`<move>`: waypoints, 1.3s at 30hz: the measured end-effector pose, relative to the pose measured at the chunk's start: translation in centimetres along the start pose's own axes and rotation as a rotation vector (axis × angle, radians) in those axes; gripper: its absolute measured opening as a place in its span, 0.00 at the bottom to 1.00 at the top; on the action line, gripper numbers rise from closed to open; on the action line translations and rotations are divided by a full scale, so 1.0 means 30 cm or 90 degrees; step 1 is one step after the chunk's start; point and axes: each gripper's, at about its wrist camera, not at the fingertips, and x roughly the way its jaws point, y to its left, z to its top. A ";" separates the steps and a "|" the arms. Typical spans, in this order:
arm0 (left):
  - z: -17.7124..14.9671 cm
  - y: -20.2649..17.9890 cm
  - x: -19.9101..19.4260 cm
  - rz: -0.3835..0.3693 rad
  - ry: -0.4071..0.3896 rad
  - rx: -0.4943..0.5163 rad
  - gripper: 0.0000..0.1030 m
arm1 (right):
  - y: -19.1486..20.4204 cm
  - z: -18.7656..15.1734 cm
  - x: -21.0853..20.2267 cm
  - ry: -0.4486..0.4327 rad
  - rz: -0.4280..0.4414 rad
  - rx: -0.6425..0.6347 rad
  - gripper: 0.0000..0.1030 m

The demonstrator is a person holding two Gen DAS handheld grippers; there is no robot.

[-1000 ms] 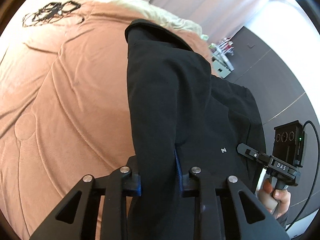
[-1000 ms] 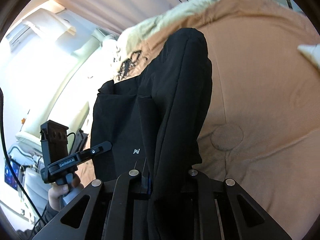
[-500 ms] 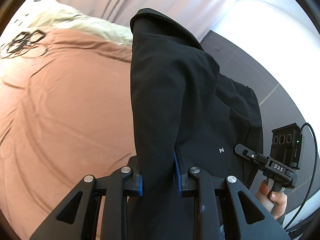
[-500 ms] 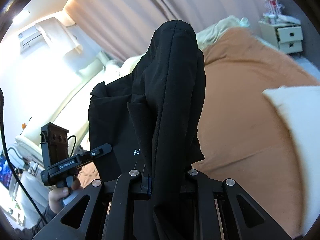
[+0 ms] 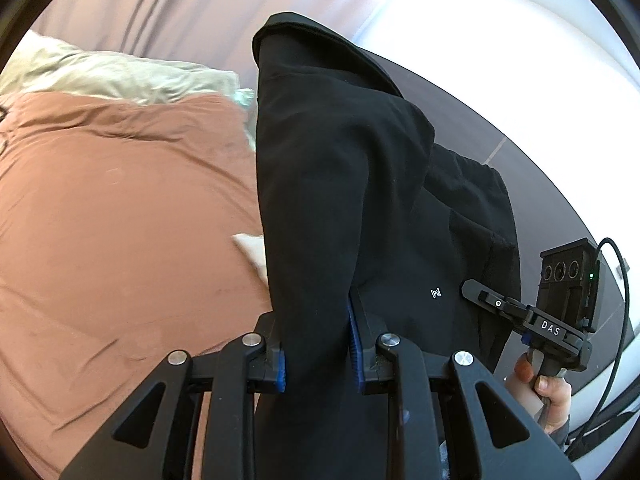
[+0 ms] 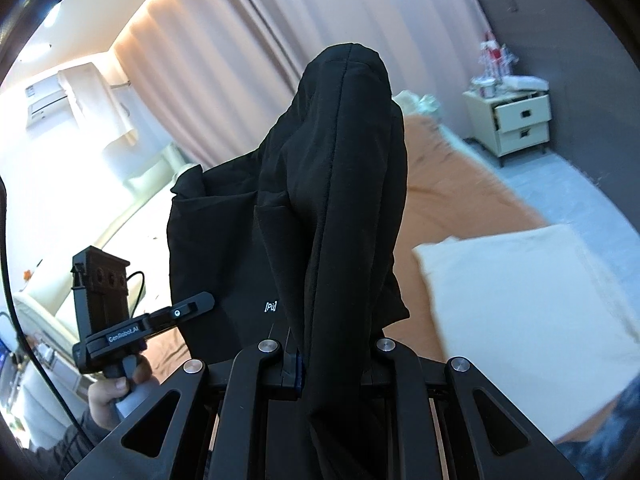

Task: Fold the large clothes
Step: 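Lift the folded shirt off the bed with both grippers, then carry the folded shirt onto the cream pillow and lower it with both grippers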

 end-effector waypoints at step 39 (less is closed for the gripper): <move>-0.112 0.079 1.038 0.080 0.319 0.000 0.36 | -0.638 0.038 0.102 0.020 -0.237 0.158 0.75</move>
